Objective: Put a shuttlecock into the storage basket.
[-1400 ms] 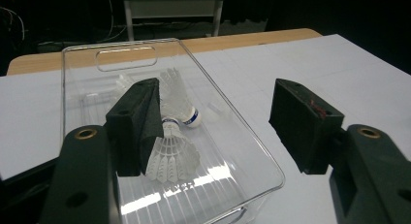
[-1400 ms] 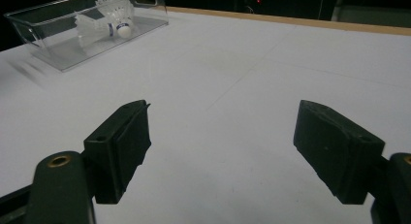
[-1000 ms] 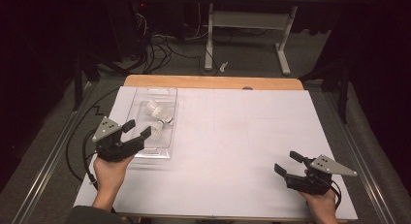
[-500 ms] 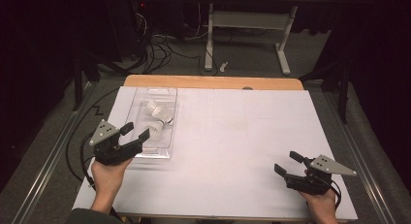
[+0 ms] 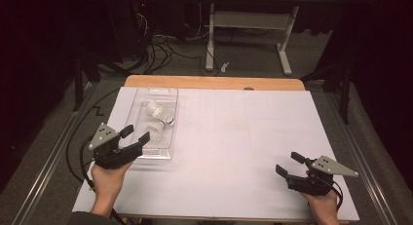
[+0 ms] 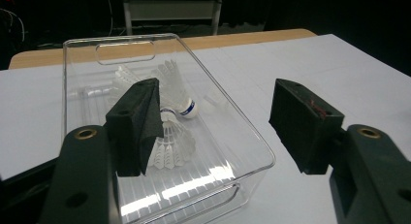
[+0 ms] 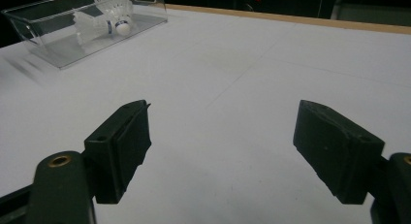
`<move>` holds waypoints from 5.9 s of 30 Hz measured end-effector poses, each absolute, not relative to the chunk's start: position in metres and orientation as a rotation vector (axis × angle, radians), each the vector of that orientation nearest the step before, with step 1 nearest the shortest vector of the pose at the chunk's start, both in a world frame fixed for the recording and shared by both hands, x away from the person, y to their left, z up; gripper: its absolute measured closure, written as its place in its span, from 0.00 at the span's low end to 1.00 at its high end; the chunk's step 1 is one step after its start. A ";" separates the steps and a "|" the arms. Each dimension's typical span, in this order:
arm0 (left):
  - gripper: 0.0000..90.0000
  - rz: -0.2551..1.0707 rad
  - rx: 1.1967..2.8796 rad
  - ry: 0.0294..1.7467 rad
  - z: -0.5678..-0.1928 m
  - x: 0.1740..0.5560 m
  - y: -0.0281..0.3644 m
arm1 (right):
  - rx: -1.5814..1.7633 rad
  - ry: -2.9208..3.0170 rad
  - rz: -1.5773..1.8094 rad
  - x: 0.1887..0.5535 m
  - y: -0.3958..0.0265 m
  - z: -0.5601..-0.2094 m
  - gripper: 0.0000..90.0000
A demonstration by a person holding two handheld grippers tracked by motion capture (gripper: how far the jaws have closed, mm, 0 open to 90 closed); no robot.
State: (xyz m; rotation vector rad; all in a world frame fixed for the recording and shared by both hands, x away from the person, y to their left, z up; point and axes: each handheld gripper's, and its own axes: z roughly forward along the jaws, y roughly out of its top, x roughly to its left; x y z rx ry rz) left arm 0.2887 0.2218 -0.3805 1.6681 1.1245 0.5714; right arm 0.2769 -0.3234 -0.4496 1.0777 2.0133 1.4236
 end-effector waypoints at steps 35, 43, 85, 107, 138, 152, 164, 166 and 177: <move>0.40 0.562 1.645 1.131 -0.388 0.278 0.224 | 1.074 2.013 1.423 0.277 -0.323 -0.450 0.24; 0.40 0.563 1.652 1.123 -0.391 0.276 0.222 | 1.075 2.012 1.426 0.277 -0.323 -0.449 0.24; 0.39 0.531 1.654 1.139 -0.409 0.274 0.220 | 1.077 2.012 1.428 0.277 -0.324 -0.450 0.24; 0.39 0.511 1.672 1.144 -0.418 0.274 0.218 | 1.073 2.011 1.431 0.277 -0.324 -0.449 0.24; 0.37 0.511 1.658 1.170 -0.433 0.274 0.219 | 1.078 2.012 1.432 0.276 -0.323 -0.449 0.24; 0.37 0.501 1.663 1.182 -0.439 0.275 0.217 | 1.079 2.011 1.431 0.276 -0.323 -0.449 0.24; 0.36 0.494 1.673 1.185 -0.442 0.273 0.216 | 1.077 2.012 1.431 0.276 -0.323 -0.449 0.24; 0.36 0.495 1.676 1.184 -0.443 0.273 0.215 | 1.074 2.011 1.431 0.276 -0.323 -0.449 0.24; 0.36 0.482 1.686 1.176 -0.444 0.273 0.214 | 1.076 2.011 1.428 0.276 -0.324 -0.449 0.24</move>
